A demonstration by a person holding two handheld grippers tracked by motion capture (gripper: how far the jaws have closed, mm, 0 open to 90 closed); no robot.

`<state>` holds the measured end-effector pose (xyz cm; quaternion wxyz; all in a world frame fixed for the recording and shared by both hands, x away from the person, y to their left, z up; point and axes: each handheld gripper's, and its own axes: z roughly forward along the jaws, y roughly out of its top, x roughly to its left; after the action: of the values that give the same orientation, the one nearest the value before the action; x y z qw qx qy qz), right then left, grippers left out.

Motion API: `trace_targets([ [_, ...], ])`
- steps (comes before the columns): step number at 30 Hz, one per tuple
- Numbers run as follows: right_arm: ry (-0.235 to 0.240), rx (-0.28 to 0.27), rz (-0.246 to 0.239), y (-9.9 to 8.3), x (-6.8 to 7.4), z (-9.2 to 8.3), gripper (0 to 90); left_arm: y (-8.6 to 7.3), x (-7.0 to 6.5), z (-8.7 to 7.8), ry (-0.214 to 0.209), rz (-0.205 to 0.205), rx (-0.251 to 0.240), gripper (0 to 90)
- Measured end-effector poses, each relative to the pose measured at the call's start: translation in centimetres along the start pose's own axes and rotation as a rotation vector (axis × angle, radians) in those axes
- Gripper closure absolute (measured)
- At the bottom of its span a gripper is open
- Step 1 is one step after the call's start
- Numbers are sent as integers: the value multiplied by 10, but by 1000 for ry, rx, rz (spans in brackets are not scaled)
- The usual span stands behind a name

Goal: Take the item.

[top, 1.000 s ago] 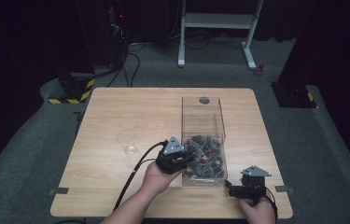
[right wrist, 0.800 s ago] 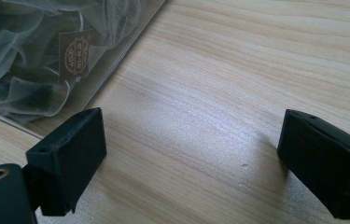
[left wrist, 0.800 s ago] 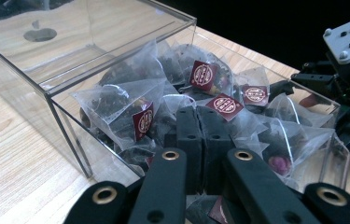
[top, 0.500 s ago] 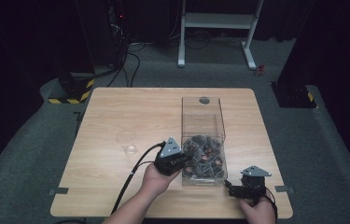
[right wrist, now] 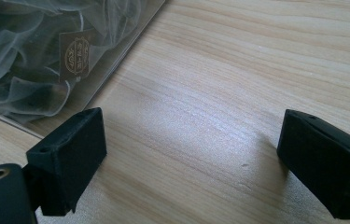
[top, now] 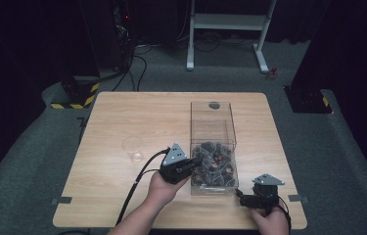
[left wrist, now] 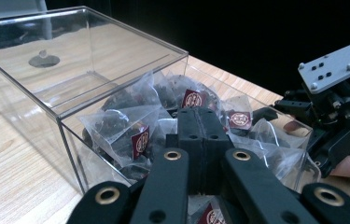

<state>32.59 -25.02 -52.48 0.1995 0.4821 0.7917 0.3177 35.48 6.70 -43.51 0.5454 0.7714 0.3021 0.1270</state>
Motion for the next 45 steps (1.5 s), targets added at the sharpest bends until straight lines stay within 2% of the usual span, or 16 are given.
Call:
trace_targets([
  [25,1,-1,-5,0,0,0,77,9,3,-15,11,-3,-61,900],
  [45,0,-2,-7,0,0,0,78,9,9,-27,28,4,-82,900],
])
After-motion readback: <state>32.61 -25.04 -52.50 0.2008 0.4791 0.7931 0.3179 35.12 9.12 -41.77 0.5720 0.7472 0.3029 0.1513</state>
